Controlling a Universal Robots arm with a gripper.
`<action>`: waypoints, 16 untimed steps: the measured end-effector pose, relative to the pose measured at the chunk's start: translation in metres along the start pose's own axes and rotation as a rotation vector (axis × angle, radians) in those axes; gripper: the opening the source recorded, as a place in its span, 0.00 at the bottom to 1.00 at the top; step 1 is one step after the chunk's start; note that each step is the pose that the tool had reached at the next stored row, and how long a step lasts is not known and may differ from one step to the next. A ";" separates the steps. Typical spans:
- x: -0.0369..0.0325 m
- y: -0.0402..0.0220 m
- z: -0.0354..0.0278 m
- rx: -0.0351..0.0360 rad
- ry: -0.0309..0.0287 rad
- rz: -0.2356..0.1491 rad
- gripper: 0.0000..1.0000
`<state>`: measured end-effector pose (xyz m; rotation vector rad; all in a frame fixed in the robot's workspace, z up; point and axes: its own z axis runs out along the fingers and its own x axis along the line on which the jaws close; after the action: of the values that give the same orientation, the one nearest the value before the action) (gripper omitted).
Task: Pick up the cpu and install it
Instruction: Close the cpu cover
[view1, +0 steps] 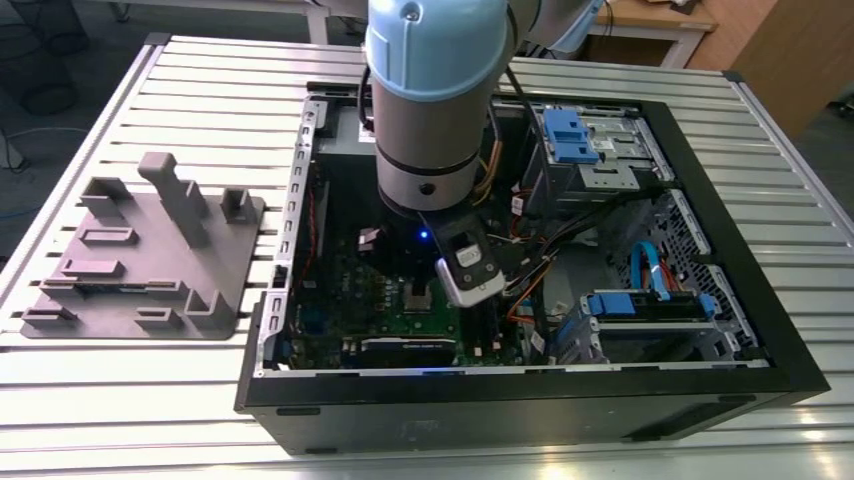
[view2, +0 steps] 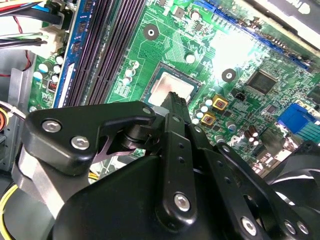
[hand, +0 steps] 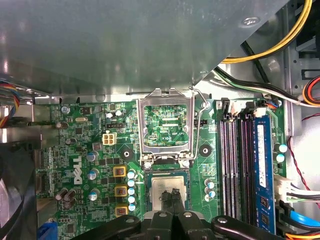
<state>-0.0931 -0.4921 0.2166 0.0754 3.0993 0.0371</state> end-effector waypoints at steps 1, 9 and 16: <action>0.0000 0.0000 -0.0003 0.0001 0.0000 0.000 0.11; 0.0000 0.0000 -0.0006 0.0000 0.0000 0.000 0.11; -0.0001 0.0001 -0.0024 0.0000 0.0000 0.000 0.11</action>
<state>-0.0931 -0.4921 0.2191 0.0754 3.0992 0.0371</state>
